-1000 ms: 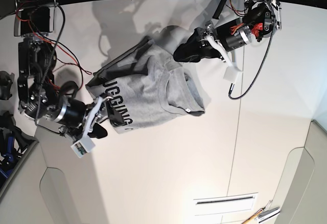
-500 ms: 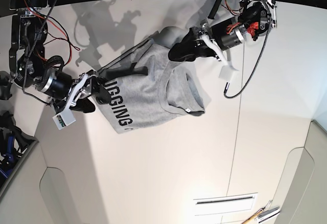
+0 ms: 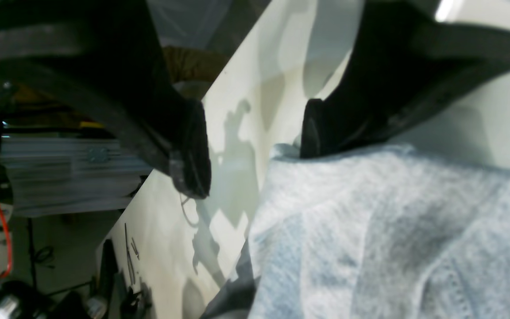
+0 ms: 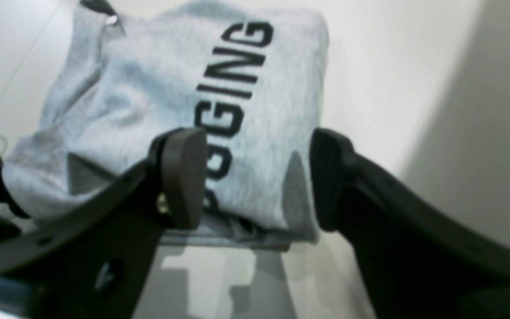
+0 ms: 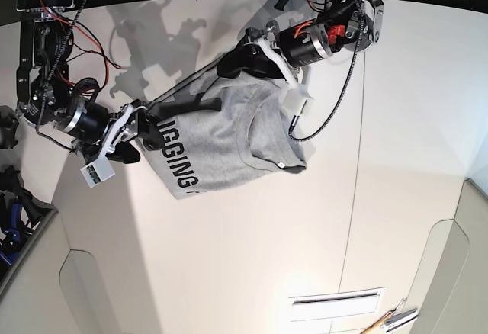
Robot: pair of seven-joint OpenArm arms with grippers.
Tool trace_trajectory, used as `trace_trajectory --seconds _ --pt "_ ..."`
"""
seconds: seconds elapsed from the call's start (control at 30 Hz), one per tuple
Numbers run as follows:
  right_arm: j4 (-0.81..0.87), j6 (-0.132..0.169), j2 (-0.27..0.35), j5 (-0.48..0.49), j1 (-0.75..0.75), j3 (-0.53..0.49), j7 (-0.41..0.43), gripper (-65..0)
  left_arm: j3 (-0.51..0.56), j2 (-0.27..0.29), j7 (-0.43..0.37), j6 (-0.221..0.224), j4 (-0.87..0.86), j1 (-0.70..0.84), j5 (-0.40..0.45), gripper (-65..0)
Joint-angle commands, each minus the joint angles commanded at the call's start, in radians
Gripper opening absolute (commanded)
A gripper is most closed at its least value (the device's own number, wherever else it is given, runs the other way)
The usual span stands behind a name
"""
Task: Fold the T-shirt properly
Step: 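Hold the flipped bundle with both grippers and tuck its edges under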
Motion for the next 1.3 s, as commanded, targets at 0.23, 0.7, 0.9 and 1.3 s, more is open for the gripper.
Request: trace_trajectory --seconds 0.23,0.7,0.9,1.3 --pt "0.0 0.0 0.0 0.0 -0.009 0.0 0.0 -29.0 -0.001 0.0 -0.002 0.0 0.0 -0.011 0.098 -30.0" --pt "0.0 0.0 -0.029 0.0 -0.008 0.0 0.006 -29.0 -0.001 0.0 -0.106 0.0 0.0 -0.014 0.19 -58.9" --pt "0.0 0.0 -0.03 -0.041 -0.008 0.0 0.031 -29.0 0.0 0.0 -0.011 0.0 0.112 -0.004 0.145 -65.0" --pt "0.0 0.0 -0.03 -0.056 -0.008 0.0 0.061 -29.0 0.024 0.0 0.05 0.0 0.336 0.109 0.145 -65.0"
